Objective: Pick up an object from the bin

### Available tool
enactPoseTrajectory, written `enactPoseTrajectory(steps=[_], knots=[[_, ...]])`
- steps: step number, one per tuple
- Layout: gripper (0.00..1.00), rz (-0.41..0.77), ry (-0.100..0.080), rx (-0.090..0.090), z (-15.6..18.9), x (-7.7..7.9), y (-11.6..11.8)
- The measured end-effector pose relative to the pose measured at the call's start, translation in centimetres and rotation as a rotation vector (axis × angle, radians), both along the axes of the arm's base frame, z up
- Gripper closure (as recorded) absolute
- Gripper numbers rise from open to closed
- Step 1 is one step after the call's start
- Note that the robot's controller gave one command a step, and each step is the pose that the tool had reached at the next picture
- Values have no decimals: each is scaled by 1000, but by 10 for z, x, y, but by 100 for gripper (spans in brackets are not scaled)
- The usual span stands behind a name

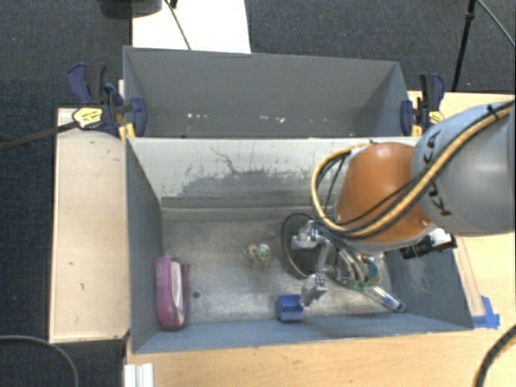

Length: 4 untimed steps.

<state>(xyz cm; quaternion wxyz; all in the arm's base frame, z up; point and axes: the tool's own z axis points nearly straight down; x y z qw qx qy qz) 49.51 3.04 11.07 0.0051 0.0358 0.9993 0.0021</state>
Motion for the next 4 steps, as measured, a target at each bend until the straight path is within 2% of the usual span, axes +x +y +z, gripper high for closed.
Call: enactPoseTrajectory(steps=[1,2,3,4], knots=[[0,18,-22,-1,-11,2,0],[0,90,4,-5,-36,26,-95],[0,-154,3,-2,47,92,-84],[0,-48,1,-4,-37,98,-106]])
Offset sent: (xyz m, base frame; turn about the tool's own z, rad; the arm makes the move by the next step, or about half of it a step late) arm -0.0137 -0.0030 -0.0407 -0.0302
